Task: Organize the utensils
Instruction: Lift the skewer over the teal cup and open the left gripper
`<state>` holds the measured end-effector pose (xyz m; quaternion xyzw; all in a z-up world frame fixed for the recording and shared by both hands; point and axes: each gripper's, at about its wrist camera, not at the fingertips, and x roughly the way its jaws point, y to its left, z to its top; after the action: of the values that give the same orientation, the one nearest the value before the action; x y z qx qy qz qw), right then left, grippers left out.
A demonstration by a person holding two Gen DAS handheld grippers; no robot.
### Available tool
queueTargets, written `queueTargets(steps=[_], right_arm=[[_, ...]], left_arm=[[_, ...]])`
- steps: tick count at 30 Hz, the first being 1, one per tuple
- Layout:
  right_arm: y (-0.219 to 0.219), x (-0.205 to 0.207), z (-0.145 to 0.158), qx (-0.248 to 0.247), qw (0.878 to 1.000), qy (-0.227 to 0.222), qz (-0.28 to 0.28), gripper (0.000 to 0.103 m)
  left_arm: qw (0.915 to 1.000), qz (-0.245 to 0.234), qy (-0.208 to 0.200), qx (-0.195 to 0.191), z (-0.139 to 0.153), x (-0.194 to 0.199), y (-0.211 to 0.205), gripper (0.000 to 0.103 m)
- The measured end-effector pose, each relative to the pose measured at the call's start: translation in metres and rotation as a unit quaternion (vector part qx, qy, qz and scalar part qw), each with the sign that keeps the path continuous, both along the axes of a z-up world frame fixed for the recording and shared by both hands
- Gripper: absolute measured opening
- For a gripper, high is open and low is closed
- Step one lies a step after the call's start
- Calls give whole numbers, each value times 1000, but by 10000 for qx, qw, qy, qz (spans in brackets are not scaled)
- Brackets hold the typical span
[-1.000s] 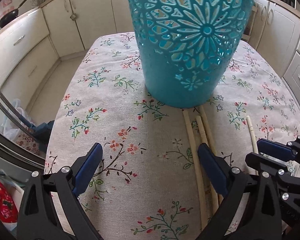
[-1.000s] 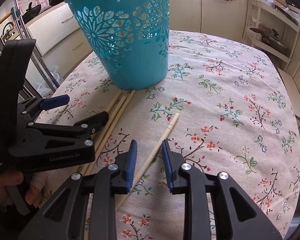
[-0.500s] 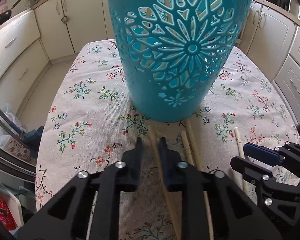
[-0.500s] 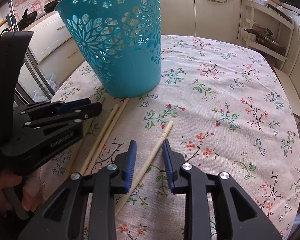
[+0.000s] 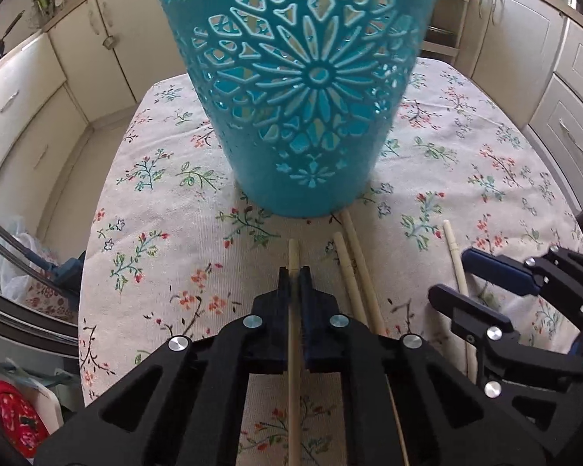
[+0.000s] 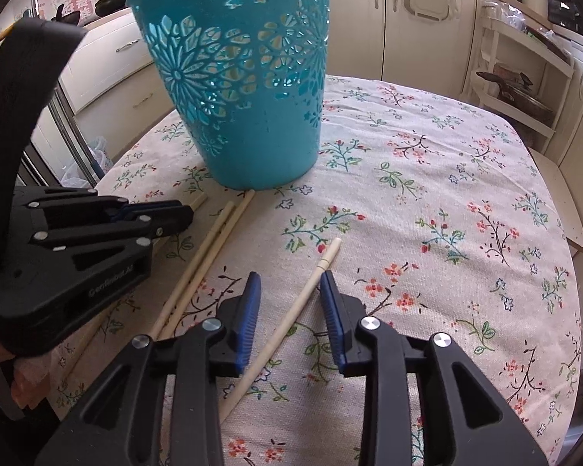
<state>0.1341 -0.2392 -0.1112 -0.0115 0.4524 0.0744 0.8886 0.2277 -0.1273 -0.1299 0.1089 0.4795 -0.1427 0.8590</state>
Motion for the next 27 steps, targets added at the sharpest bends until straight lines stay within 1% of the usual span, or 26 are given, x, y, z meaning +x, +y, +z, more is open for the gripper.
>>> queueTargets(steps=[2,5,7,8,11,12,15,17,20,24,27], right_arm=[[2,-1,-1,-47,10000,-44,39,37],[2,-1,-1,-66,9999,-56,54,37],[1,-1,-1,-33,10000,-57,44,37],[1,-1,-1,-31,10000,-59,39,37],[2,-1,-1,-71,9999,-67,37,37],[2,-2,-1,-85,9999,-69,38,38],[4,-2,-1,-106,9999,-69,74,40],[6,-2,-1,-138,9998,-71,90,41],[6,-3,-2,-154,9998,-76,89,41],[7,-3,-2,-153,9998,-76,89,41],[7,-3,-2,-152,9998,-78,88,41]], left_arm=[[10000,-66,-59,14,3,-7,0,5],[9998,-156,-142,-13,10,-17,2,5],[9994,-258,-199,-100,18,-25,5,5],[9992,-305,-211,-174,23,-25,8,5],[9959,-521,-225,-702,40,-35,19,5],[9934,-599,-256,-943,49,-40,25,5],[9877,-661,-366,-1372,73,-44,39,5],[9822,-630,-479,-1702,93,-44,50,5],[9740,-571,-708,-2077,125,-41,61,5],[9635,-525,-1134,-2368,167,-34,69,5],[9572,-450,-1470,-2451,193,-23,68,5]])
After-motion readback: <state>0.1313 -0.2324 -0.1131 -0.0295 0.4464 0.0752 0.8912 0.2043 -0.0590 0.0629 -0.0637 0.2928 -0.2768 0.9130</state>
